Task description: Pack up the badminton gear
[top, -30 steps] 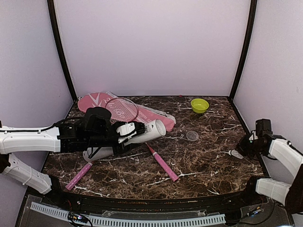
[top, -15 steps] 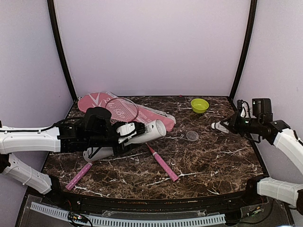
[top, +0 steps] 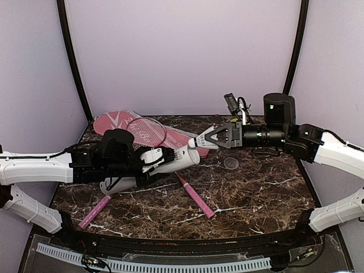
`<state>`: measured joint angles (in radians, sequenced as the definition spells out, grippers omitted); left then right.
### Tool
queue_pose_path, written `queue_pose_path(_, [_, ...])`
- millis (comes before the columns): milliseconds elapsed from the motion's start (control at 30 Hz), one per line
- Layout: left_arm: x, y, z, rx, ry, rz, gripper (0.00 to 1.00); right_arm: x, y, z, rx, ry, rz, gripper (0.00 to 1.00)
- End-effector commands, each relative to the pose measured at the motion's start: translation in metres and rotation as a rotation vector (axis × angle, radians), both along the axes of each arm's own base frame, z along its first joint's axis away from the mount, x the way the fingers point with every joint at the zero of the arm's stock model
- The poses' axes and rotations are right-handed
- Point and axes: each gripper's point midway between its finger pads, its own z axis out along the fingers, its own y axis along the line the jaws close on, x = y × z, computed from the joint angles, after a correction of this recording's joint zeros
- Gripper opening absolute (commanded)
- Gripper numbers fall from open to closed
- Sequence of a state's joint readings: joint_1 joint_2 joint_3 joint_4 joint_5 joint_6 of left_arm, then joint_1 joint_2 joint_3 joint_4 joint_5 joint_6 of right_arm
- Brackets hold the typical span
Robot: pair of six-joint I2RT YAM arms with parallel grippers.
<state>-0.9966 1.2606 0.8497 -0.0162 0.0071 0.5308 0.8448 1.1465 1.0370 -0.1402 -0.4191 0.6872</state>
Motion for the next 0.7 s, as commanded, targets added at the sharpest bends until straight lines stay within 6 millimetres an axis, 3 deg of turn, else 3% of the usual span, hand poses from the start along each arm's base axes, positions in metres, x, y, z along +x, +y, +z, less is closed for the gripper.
queue_pose_path(0, [0.002, -0.002, 0.014, -0.035, -0.019, 0.001, 0.55, -0.001, 0.015, -0.005, -0.021, -0.032, 0.022, 0.00])
queue_pose_path(100, [0.003, -0.002, 0.013, -0.034, -0.019, 0.002, 0.55, -0.002, 0.017, -0.012, -0.030, -0.023, 0.019, 0.00])
queue_pose_path(500, [0.003, -0.002, 0.014, -0.035, -0.020, 0.006, 0.55, 0.002, -0.006, -0.004, -0.031, -0.062, -0.088, 0.00])
queue_pose_path(667, [0.003, -0.003, 0.013, -0.034, -0.016, 0.006, 0.55, -0.003, -0.006, -0.003, -0.018, -0.061, -0.063, 0.00])
